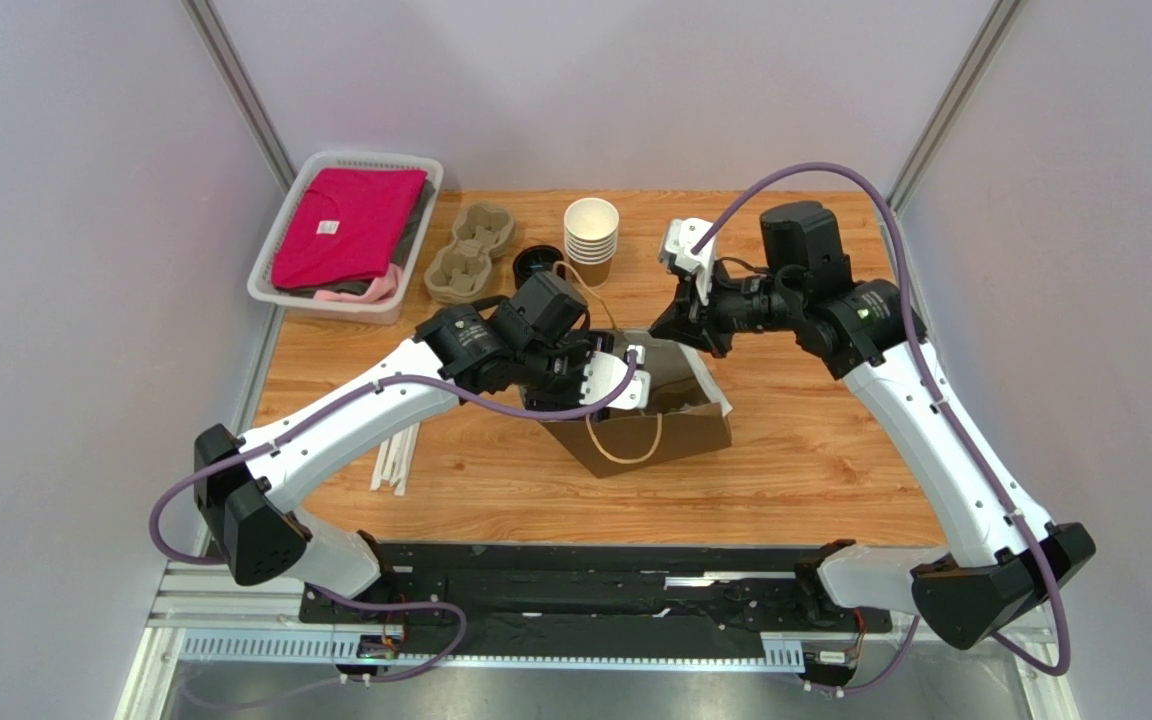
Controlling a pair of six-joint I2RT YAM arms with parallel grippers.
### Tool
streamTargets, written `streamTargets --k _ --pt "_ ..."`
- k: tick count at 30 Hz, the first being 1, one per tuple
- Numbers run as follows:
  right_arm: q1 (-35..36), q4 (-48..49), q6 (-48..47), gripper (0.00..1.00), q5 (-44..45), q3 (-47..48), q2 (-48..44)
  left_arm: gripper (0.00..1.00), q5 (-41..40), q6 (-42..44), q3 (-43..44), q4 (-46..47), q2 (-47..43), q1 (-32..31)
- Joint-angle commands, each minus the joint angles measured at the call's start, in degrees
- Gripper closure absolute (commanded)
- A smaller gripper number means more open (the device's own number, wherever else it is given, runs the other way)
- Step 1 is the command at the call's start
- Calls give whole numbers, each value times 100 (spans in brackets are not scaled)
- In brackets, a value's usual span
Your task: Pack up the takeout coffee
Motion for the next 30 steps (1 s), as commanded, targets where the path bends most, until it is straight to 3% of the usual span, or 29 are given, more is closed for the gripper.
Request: streamTargets --k 1,12,16,19,22,30 --pt "20 352 285 100 17 -74 -226 36 106 -160 -129 376 -137 35" --pt "2 1204 373 100 896 -663 -560 40 256 139 -1095 1884 -1479 62" --pt "2 1591 443 100 1019 -812 -753 33 291 236 -1701 2774 -2026 62" --pt "2 1775 461 100 1045 -900 -885 26 344 332 -1869 2794 -2097 62" --pt "-7 1978 408 100 1098 -971 -973 19 204 167 -1896 2819 -2080 70" --pt "-15 2329 -5 100 1028 -1445 -1456 17 580 -871 -2018 3337 -2676 439"
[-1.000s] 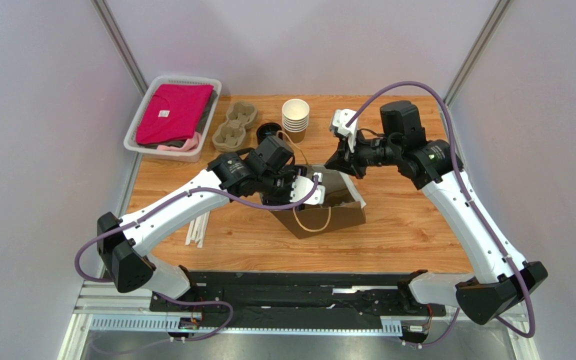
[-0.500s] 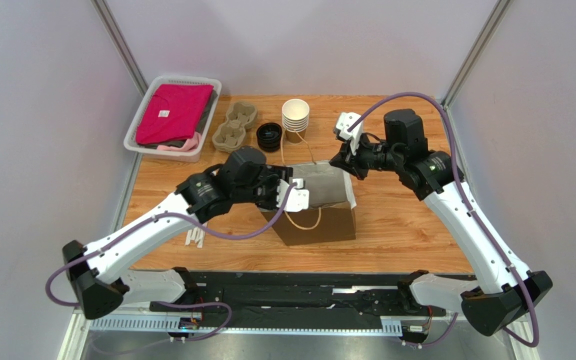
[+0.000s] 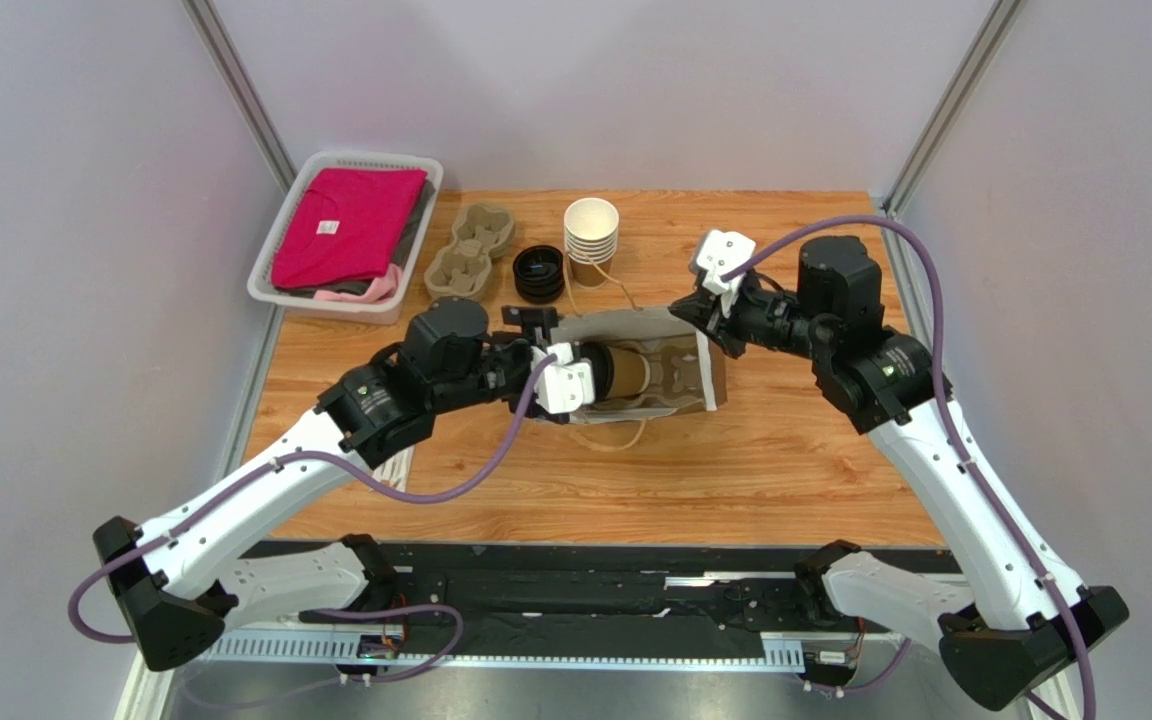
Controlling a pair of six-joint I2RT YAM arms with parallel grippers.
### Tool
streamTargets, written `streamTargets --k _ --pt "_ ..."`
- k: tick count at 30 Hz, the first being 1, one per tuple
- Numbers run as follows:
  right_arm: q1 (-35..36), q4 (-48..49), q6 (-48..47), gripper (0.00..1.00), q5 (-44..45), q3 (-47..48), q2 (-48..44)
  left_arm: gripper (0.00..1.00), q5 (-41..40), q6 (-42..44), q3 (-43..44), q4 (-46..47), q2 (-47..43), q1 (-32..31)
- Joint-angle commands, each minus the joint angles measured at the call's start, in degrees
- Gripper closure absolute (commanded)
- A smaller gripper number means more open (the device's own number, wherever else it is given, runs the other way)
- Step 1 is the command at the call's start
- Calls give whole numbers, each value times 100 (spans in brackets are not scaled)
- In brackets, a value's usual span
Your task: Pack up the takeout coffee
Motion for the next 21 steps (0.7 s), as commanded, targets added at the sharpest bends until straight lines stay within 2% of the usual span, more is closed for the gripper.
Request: streamTargets --k 1,5,8,12,17,20,21 --pt "-2 675 -267 100 -26 -289 -373 17 426 -611 -156 780 -648 171" --pt "-2 781 -294 100 -52 -395 -522 17 698 -471 -473 896 -975 162" --pt "-2 755 -267 100 -96 -413 -531 20 865 -383 -412 607 -967 171" --pt "6 711 -188 100 -166 -422 -540 25 1296 -189 262 -218 -563 171" --pt "-2 676 14 100 -166 -492 -592 32 1393 -128 1397 -1344 518 171" --pt "6 667 41 100 -158 -676 -767 33 1367 -181 1592 -1381 660 171" --pt "-2 667 23 100 -140 -816 -829 33 1314 -233 1436 -1102 520 171"
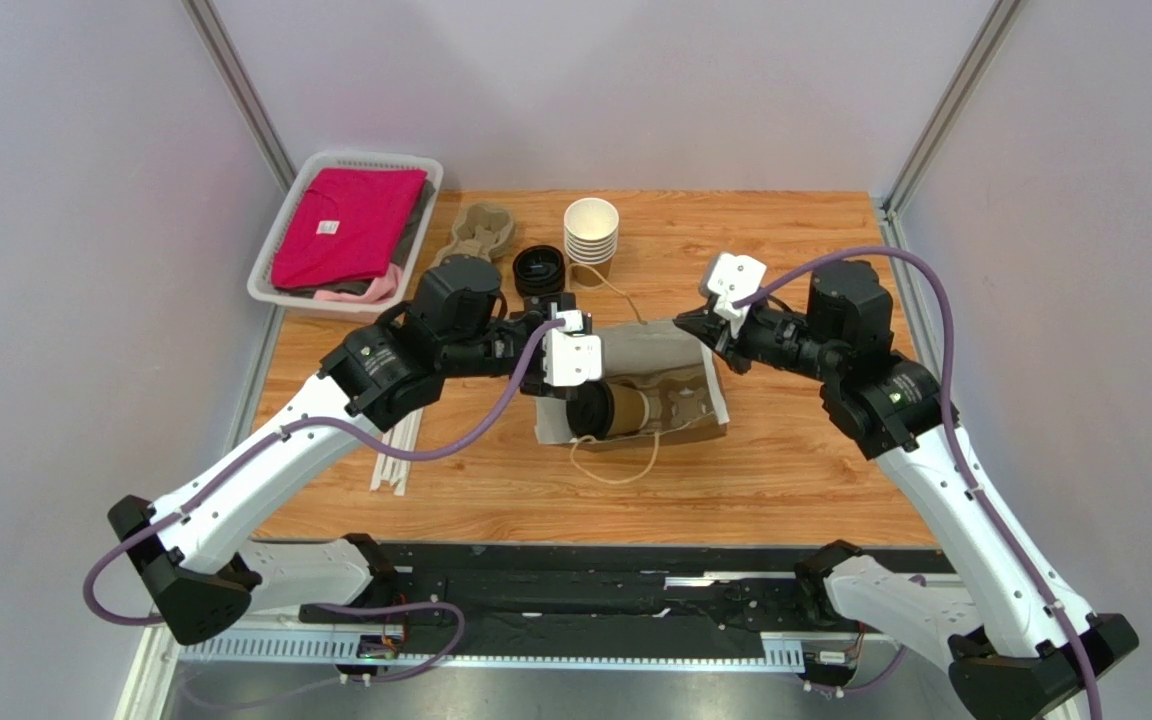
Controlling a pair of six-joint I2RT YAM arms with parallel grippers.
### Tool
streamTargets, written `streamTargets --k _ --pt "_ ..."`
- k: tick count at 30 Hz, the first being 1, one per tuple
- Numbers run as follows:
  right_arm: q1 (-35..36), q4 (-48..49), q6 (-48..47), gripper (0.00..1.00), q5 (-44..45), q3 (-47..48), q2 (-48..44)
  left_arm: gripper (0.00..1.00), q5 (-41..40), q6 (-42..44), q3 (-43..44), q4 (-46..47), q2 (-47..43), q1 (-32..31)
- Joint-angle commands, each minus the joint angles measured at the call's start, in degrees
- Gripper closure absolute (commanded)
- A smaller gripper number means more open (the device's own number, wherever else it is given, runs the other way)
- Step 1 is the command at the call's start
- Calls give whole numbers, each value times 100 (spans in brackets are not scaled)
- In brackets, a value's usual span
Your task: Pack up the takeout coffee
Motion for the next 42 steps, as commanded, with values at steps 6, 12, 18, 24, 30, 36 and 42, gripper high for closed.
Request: streamTargets --k 6,12,18,24,30,36,42 --pt "-2 588 -247 100 -322 -826 -1045 27 -49 -554 -933 1182 -1000 55" --pt "6 942 -563 100 -560 -1345 -1573 21 -900 -1609 -1418 1792 -1345 90" --pt "-2 932 -827 100 -735 -1600 -1845 20 -1455 -2040 -1655 1704 -1477 108" --pt "7 862 -731 100 -640 -1522 -1644 21 -1350 -2041 -1664 1546 -1468 99" --pt "-2 810 -617 100 -358 -1460 -1363 22 -1016 -1944 -1558 1300 -1345 108" --pt "-72 739 -599 100 -182 -1425 -1143 22 -902 -2409 -1339 1071 -1178 379" --pt "-125 669 -459 100 -428 -1205 -1020 26 -191 -2288 -707 676 -977 530"
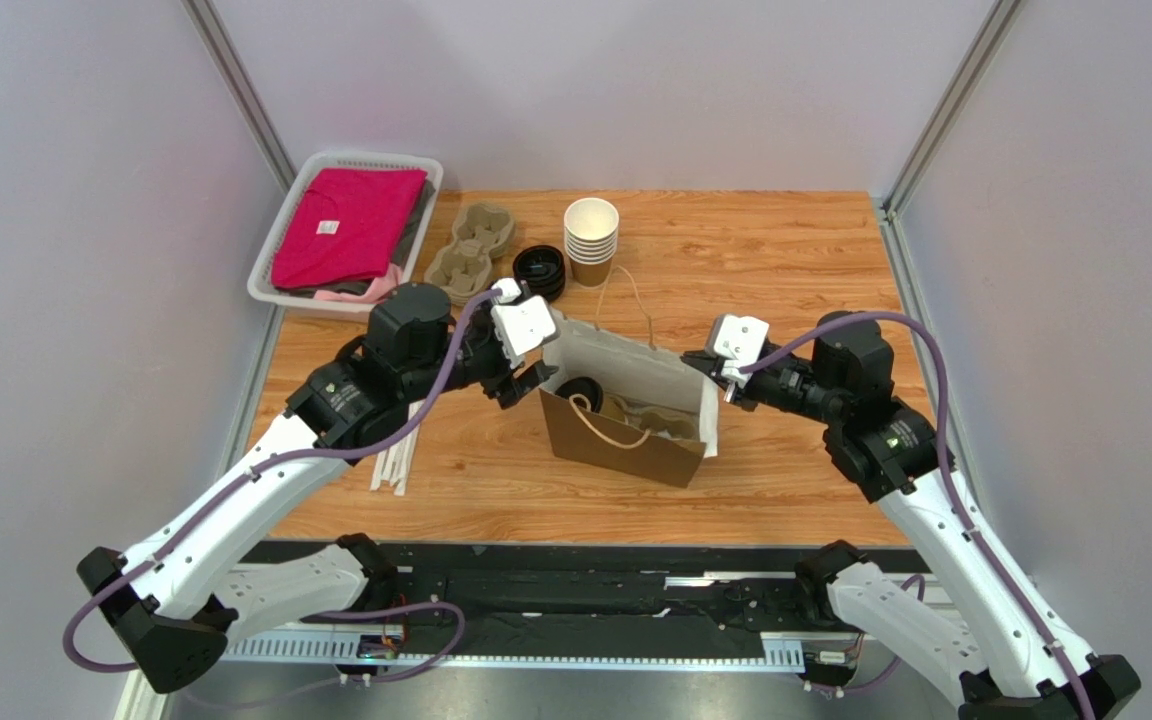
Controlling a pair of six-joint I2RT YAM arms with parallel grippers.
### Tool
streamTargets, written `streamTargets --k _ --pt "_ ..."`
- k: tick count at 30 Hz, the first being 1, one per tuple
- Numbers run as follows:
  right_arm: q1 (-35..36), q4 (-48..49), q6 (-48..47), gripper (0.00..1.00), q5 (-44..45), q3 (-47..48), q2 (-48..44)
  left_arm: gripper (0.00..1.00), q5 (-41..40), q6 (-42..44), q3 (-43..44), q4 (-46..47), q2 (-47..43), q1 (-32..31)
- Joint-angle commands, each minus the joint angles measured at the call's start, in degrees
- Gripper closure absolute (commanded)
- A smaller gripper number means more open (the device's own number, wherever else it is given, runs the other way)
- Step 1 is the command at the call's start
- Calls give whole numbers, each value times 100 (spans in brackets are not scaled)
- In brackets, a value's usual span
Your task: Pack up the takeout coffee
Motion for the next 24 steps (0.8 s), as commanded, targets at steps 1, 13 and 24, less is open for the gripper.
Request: streamTargets --k 1,13,24 --pt "-25 105 156 100 -161 371 14 27 830 -14 923 -392 106 49" --pt "-33 -70 243 100 -258 476 137 51 2001 1557 2843 -2239 1574 -21" --pt "-33 -484 252 100 -223 687 313 57 1360 2271 2764 -2811 2233 -390"
